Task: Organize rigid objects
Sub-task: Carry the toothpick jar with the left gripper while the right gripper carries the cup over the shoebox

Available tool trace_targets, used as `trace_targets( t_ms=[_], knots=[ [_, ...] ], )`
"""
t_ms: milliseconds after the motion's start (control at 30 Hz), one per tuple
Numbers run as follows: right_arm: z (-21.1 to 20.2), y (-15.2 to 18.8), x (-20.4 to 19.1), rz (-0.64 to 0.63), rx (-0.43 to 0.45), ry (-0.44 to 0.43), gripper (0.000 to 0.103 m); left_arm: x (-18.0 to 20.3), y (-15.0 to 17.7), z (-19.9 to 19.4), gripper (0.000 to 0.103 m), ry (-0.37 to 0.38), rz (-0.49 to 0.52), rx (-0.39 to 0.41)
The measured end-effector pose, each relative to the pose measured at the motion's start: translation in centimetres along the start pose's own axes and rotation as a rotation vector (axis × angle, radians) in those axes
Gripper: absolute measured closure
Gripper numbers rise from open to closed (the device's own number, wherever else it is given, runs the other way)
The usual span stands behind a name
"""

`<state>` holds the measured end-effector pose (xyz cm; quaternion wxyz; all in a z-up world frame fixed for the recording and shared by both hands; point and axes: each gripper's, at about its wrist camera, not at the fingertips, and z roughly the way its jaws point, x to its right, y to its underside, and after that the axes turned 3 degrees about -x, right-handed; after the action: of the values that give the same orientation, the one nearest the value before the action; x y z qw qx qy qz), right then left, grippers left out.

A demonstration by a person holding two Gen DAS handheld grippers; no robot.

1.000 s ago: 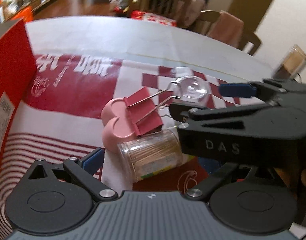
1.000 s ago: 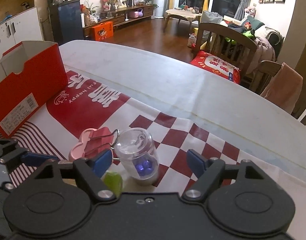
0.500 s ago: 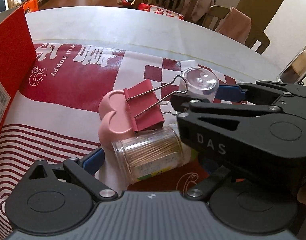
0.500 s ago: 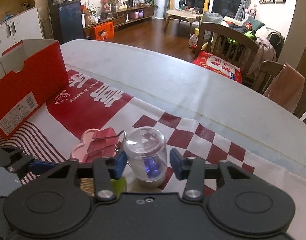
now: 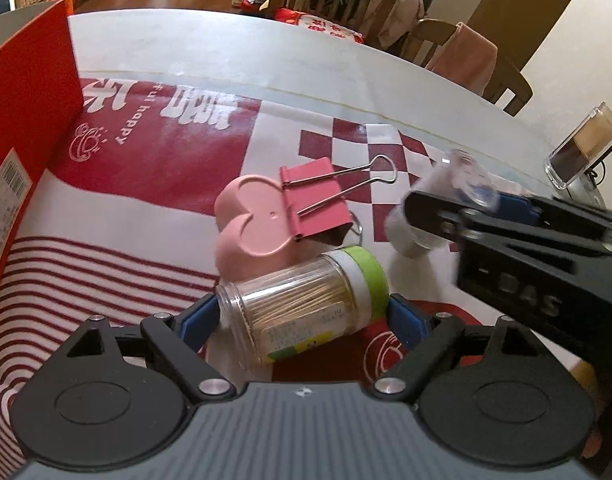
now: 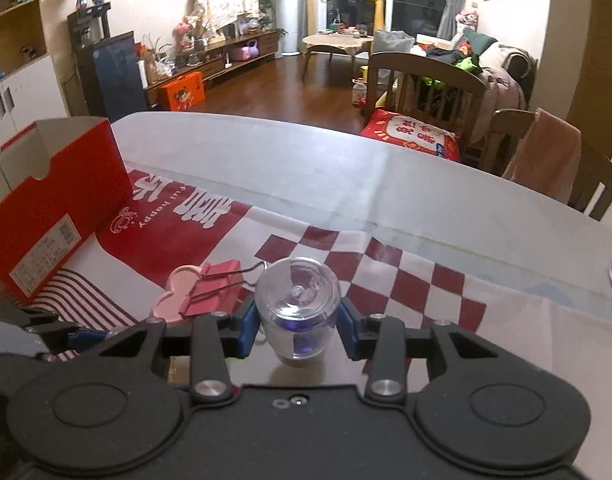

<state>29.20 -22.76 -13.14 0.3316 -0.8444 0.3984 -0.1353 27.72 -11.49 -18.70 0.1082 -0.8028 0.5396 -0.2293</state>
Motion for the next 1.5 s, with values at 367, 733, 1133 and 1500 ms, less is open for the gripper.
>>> trace_targets(
  t_ms=[367, 733, 1133, 1500],
  knots=[
    [-5.1, 0.7, -2.2, 0.015, 0.019, 0.012, 0.063, -3.3, 1.2, -3.6, 0.013, 0.033, -0.014, 0.013],
    [-10.3, -0.1, -5.7, 0.009, 0.051, 0.011, 0.063, -4.0, 1.0, -10.7, 0.013, 0.066, 0.045, 0.103],
    [-13.6, -1.7, -12.1, -0.024, 0.095, -0.021, 0.063, -7.5, 1.0, -18.3, 0.013, 0.055, 0.115, 0.206],
    [-13.2, -4.4, -19.3, -0.075, 0.119, -0.045, 0.063, -14.7, -0.1, -22.7, 0.013, 0.013, 0.093, 0.26]
  ],
)
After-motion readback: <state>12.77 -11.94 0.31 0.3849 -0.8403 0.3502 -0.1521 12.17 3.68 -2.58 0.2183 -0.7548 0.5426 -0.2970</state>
